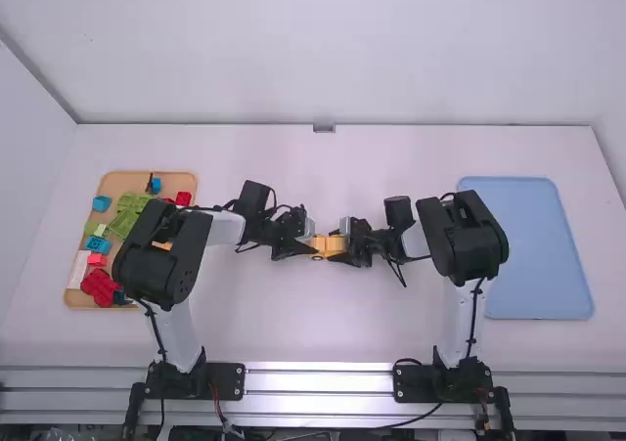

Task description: Assemble lego blocks to make yellow taxi

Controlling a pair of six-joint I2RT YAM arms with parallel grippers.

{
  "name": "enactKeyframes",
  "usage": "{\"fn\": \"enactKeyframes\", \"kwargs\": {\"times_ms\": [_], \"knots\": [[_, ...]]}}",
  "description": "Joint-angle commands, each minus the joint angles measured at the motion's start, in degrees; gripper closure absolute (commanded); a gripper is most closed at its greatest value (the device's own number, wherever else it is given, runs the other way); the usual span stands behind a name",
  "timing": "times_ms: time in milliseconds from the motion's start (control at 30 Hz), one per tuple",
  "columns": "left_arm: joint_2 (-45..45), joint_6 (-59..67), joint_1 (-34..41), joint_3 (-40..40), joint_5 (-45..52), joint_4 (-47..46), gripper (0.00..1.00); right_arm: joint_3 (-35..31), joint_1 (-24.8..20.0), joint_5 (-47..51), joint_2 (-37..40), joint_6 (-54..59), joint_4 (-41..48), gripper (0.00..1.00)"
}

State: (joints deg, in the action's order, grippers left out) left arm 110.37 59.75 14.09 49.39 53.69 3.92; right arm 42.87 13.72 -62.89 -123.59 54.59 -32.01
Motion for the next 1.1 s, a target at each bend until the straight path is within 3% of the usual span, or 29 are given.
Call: {"fn": "enactKeyframes", "kwargs": {"times_ms": [0, 767, 933, 1067], "knots": [[0.44, 0.07, 0.17, 0.83, 0.87, -0.22, 0.95, -0.50, 0.17, -0.13, -0.94, 0.83, 1.01, 0.67], [0.46, -0.39, 1.66, 0.81, -2.78, -0.22, 0.98, -0.44, 0.26, -0.11, -0.94, 0.98, 2.32, 0.63], [0.46, -0.39, 1.68, 0.81, -2.78, -0.48, 0.94, -0.46, 0.63, -0.09, -0.94, 0.96, 2.25, 0.63], [0.46, -0.37, 1.66, 0.81, -2.71, -0.59, 0.84, -0.46, 0.46, -0.09, -0.94, 0.98, 2.25, 0.63]]}}
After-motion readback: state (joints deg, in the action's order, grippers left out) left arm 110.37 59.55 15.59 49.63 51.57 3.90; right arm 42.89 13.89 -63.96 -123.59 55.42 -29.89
